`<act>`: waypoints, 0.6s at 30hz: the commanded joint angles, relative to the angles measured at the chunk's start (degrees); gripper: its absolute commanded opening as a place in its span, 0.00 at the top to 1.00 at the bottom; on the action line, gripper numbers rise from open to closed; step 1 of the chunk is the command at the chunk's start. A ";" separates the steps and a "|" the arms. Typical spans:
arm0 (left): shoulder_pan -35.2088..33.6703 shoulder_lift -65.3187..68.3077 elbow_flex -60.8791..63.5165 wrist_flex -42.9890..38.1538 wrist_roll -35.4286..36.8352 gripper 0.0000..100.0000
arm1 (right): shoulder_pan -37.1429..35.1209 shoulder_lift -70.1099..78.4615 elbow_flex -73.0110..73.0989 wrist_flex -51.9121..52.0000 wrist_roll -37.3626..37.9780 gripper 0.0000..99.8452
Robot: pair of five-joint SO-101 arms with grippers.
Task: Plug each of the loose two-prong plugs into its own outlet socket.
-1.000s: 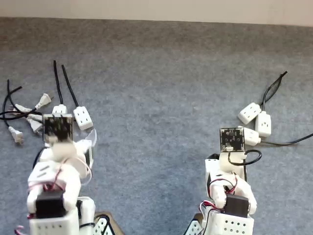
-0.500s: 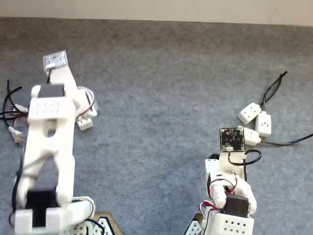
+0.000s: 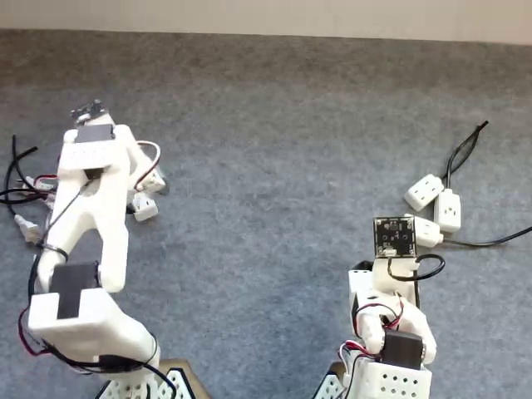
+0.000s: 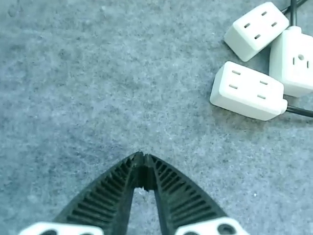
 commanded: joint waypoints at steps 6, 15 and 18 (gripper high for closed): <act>-0.13 9.98 -9.71 0.79 -0.44 0.72 | 0.66 -0.57 8.40 0.22 -0.09 0.99; -0.57 15.78 -14.64 0.79 2.20 0.72 | 0.66 -0.57 8.40 0.22 -0.09 0.99; -1.63 17.89 -15.78 0.70 2.20 0.72 | 0.66 -0.57 8.40 0.22 -0.09 0.99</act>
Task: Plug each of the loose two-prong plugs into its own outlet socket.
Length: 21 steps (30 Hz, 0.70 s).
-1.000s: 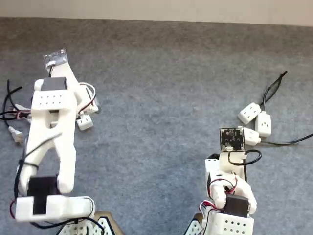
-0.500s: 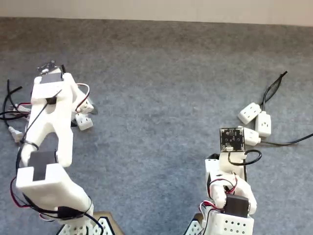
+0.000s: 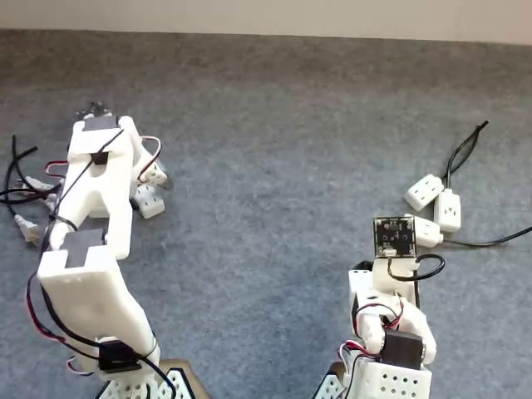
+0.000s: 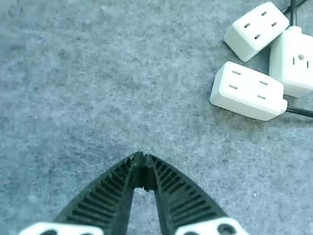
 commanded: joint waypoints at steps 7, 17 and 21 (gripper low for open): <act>-1.89 6.73 -7.52 0.26 0.18 0.82 | 0.66 -0.57 8.40 0.22 -0.09 0.99; -0.84 8.04 -19.12 11.25 -4.84 0.99 | 0.66 -0.57 8.40 0.13 -0.09 0.99; 3.56 8.04 -22.20 13.98 -9.67 0.99 | 0.66 -0.57 8.40 0.13 -0.09 0.99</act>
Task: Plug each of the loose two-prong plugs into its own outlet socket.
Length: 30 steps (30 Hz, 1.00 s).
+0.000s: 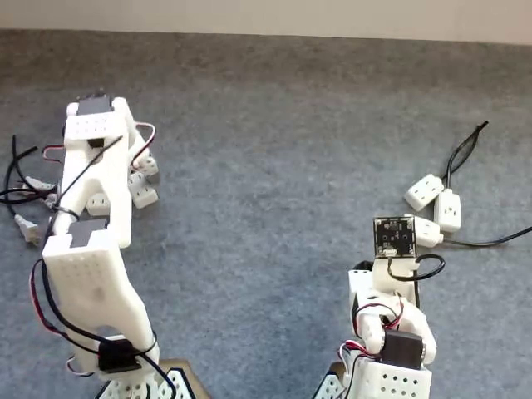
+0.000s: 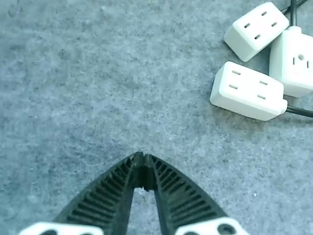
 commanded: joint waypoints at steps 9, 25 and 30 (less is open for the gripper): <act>29.32 -0.40 -5.41 5.10 -9.58 0.99 | 0.48 -0.57 8.40 0.04 -0.09 0.99; 37.49 16.22 -11.12 8.35 -31.38 0.99 | 0.57 -0.57 8.40 0.04 -0.09 0.99; 37.49 17.10 -12.88 12.66 -35.87 0.92 | 0.57 -0.57 8.40 0.04 -0.09 0.99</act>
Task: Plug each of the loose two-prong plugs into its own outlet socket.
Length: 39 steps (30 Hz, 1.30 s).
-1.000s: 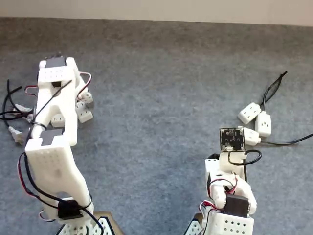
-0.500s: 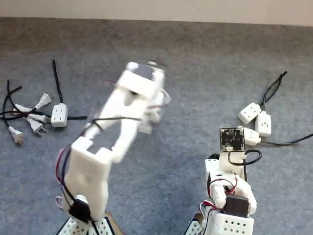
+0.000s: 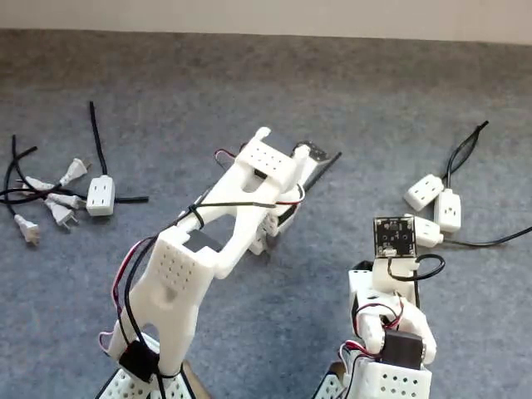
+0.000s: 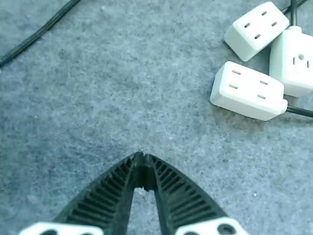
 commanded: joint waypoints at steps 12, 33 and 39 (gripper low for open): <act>-7.34 -26.42 3.21 3.87 -6.42 0.74 | 0.66 -0.57 8.40 0.04 -0.09 0.99; -48.66 -21.23 -8.40 -1.85 -14.07 0.73 | 0.66 -0.57 8.40 0.04 -0.09 0.99; -53.93 -6.73 -24.57 -1.85 -21.19 0.73 | 0.66 -0.57 8.40 0.22 -0.09 0.99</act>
